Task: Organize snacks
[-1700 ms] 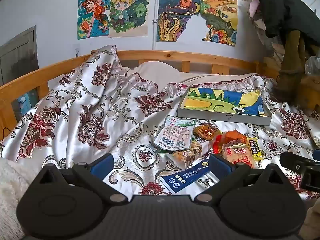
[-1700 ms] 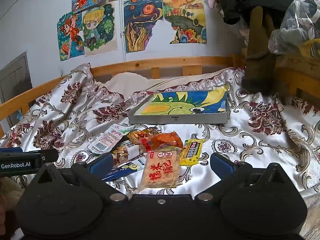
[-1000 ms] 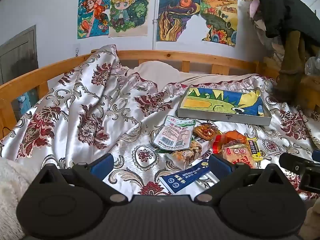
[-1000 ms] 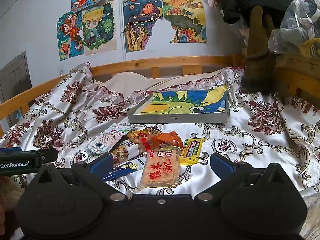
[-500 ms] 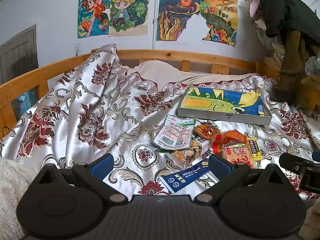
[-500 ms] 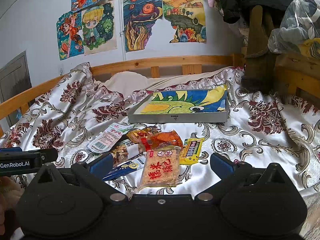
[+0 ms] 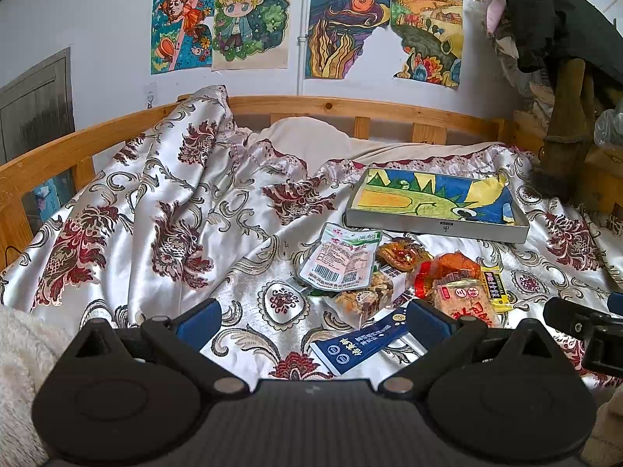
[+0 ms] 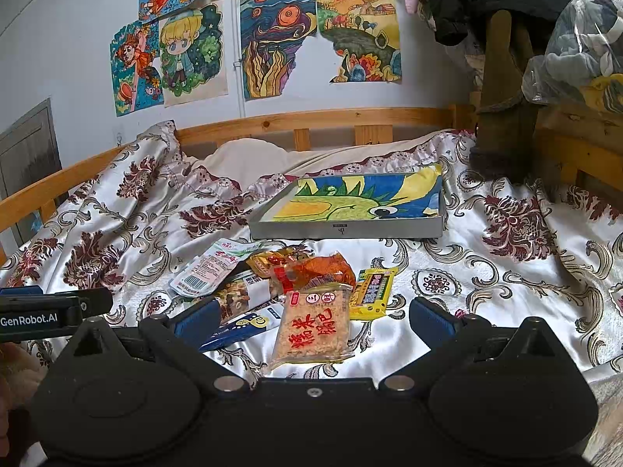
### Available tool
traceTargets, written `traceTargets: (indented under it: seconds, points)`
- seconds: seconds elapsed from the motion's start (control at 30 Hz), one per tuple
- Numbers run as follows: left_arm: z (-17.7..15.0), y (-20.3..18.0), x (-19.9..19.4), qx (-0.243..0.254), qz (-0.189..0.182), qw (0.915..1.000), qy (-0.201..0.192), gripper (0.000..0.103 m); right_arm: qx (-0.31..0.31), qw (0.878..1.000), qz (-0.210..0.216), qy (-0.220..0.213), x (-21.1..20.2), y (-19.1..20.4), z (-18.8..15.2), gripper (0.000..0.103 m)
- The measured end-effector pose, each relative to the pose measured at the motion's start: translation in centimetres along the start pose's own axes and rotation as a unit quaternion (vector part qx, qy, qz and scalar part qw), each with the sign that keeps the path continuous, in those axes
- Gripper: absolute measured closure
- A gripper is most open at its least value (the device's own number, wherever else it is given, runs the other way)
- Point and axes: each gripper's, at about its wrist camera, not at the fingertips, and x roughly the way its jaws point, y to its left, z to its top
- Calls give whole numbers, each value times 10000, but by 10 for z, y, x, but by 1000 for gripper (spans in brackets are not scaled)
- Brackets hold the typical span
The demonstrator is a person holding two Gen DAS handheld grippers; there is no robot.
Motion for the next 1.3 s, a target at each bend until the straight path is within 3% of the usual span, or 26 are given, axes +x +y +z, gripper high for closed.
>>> traceTargets:
  seconds: [0.97, 1.3]
  points:
    - [-1, -2, 0, 14, 35, 10000, 58, 0, -5, 10000, -6, 16, 1, 0, -1, 1]
    - [-1, 1, 7, 16, 155, 9995, 265, 0, 23, 9995, -57, 318, 4, 0, 1, 1]
